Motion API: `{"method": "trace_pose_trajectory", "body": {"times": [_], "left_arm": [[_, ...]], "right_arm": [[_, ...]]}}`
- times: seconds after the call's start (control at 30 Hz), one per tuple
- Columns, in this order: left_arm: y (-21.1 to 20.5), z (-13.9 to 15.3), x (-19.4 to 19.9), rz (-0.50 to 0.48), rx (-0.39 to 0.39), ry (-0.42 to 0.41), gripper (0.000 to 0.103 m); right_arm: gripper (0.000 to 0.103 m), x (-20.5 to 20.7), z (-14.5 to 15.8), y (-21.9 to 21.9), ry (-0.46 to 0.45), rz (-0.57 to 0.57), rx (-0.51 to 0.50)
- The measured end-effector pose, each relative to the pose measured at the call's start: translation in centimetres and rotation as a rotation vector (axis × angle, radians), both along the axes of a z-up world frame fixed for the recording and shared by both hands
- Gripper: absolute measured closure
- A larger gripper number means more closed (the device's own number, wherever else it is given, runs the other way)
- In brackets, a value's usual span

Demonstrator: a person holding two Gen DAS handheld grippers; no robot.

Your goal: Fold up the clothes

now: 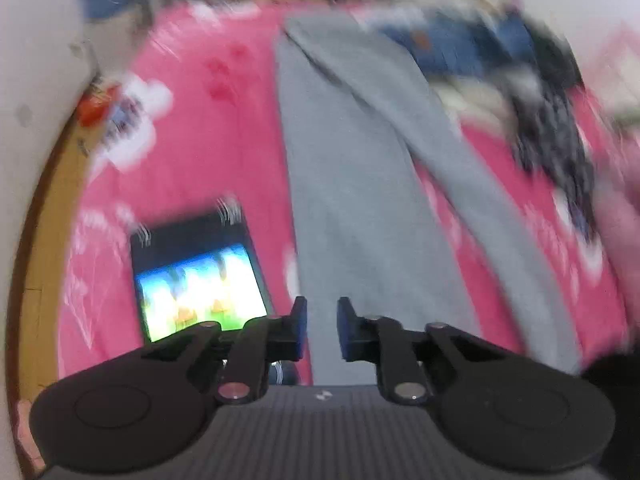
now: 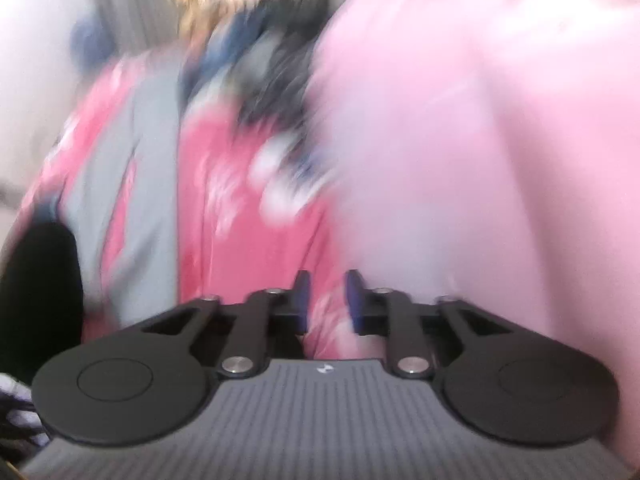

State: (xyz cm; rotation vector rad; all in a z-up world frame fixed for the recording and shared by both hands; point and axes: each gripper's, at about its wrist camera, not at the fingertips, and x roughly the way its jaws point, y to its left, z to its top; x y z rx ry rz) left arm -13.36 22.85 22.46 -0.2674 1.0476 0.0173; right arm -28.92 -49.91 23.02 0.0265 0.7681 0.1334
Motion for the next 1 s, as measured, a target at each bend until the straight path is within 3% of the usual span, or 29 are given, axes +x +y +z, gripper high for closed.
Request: {"method": "trace_pose_trajectory", "body": {"times": [0.07,0.13,0.17,0.23,0.33,0.37,0.47,0.5,0.57,0.63,0.7,0.73,0.8,0.93,1.0], "left_arm": [[0.3,0.3,3.2,0.021,-0.204,-0.071,0.079],[-0.8,-0.4,5.7,-0.033,-0.356,-0.106,0.067],[-2.0,-1.4,6.7,-0.097,-0.404,-0.105,0.063],[-4.7,-4.2,7.7,-0.193,-0.473,-0.06,0.062],[-9.4,-9.3,7.0,-0.342,-0.577,0.036,0.061],[-11.1,-11.3,6.1,-0.384,-0.619,0.079,0.061],[-15.7,-17.1,2.6,-0.435,-0.746,0.211,0.058],[-17.0,-18.6,1.4,-0.446,-0.788,0.242,0.058],[-19.5,-21.4,-0.8,-0.465,-0.864,0.29,0.058],[-21.1,-23.3,-2.1,-0.468,-0.888,0.267,0.059],[-21.8,-24.4,-3.3,-0.406,-0.899,0.213,0.071],[-21.9,-24.8,-3.7,-0.362,-0.924,0.191,0.098],[-21.9,-25.1,-4.4,-0.275,-0.973,0.164,0.099],[-21.3,-23.2,-6.3,-0.25,-0.979,0.085,0.1],[-19.4,-20.9,-6.6,-0.26,-0.972,0.03,0.1]], "right_arm": [[0.087,-1.5,3.1,0.8,-0.155,-0.07,-0.046],[0.079,0.1,1.3,4.3,-0.194,0.023,0.13],[0.068,1.3,-0.1,6.1,-0.196,0.078,0.246],[0.054,5.1,-4.8,11.0,-0.116,0.198,0.34],[0.054,10.6,-11.8,18.0,0.014,0.308,0.345],[0.054,12.2,-13.8,19.8,0.05,0.299,0.346],[0.054,15.8,-19.4,21.6,0.223,0.13,0.396],[0.054,16.3,-20.4,21.7,0.263,0.093,0.404],[0.055,15.9,-20.2,22.0,0.258,0.095,0.358],[0.054,15.4,-19.3,22.2,0.235,0.111,0.298],[0.051,15.4,-19.0,22.0,0.235,0.129,0.282],[0.049,15.5,-19.0,21.8,0.241,0.136,0.278],[0.048,15.5,-19.0,21.5,0.26,0.145,0.277],[0.047,15.3,-19.4,21.3,0.298,0.18,0.263],[0.047,14.9,-19.7,21.5,0.31,0.214,0.25]]}}
